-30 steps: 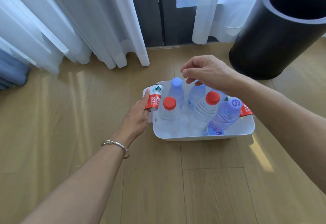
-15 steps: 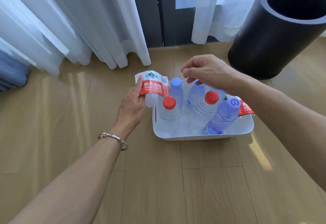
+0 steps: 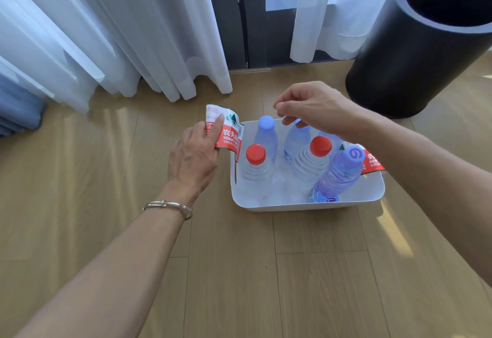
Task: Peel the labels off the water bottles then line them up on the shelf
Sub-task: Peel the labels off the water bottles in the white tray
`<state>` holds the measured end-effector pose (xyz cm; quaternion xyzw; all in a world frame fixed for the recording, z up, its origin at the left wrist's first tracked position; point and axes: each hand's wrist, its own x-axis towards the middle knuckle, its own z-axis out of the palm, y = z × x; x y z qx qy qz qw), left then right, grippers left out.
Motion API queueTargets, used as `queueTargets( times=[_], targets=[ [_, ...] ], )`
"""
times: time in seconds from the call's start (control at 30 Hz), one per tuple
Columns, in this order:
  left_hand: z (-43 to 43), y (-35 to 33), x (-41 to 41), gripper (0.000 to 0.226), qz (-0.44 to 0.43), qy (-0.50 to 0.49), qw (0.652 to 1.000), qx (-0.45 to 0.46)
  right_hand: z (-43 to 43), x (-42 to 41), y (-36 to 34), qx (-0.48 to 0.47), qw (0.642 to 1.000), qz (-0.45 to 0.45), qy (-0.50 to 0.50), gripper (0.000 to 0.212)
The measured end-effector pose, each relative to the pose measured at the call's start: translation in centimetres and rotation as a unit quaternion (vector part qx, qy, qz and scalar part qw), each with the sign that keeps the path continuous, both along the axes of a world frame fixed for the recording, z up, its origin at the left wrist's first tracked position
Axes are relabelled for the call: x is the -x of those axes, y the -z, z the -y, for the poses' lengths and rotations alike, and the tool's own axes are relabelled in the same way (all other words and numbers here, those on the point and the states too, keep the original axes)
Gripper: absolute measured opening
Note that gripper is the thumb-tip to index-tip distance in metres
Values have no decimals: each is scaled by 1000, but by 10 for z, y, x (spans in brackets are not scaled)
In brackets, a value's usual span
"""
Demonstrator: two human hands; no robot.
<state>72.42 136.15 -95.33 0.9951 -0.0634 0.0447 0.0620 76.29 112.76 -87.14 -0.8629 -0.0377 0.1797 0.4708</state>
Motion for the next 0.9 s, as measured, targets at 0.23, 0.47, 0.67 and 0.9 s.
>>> queueTargets(
  times=[0.23, 0.47, 0.67, 0.9],
  targets=[
    [2, 12, 3, 59, -53, -30, 998, -32, -4, -1, 4, 10, 1000, 0, -12, 11],
    [11, 30, 17, 66, -198, -37, 979, -24, -4, 0, 10, 36, 999, 9, -19, 13],
    [15, 25, 12, 79, -289, -40, 953, 84, -21, 4, 26, 174, 979, 60, -82, 33],
    [24, 8, -2, 68, -239, -35, 955, 171, -57, -6, 39, 301, 940, 78, -142, 32]
  ],
)
